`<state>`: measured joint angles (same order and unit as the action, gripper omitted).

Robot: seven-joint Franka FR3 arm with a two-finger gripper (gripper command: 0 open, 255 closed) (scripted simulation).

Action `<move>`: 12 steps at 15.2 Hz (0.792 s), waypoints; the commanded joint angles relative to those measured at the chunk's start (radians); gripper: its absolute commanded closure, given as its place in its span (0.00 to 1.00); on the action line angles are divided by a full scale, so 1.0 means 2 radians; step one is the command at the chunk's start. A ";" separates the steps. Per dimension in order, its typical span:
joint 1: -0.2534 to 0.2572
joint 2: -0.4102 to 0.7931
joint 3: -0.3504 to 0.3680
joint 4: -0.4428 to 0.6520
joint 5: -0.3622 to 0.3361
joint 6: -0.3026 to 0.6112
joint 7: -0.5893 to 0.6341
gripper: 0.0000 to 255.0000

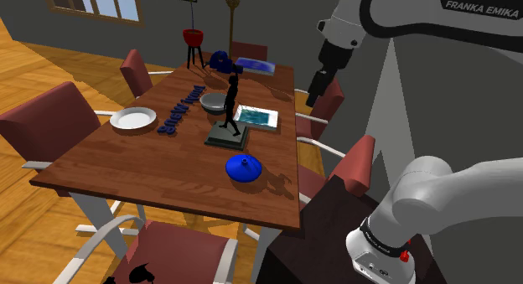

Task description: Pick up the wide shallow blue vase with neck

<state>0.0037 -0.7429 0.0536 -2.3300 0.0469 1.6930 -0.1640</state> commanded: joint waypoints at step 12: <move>-0.001 0.141 0.041 -0.045 0.000 0.174 0.044 0.00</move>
<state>0.0012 -0.4850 0.1258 -2.4160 0.0465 2.0128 -0.0886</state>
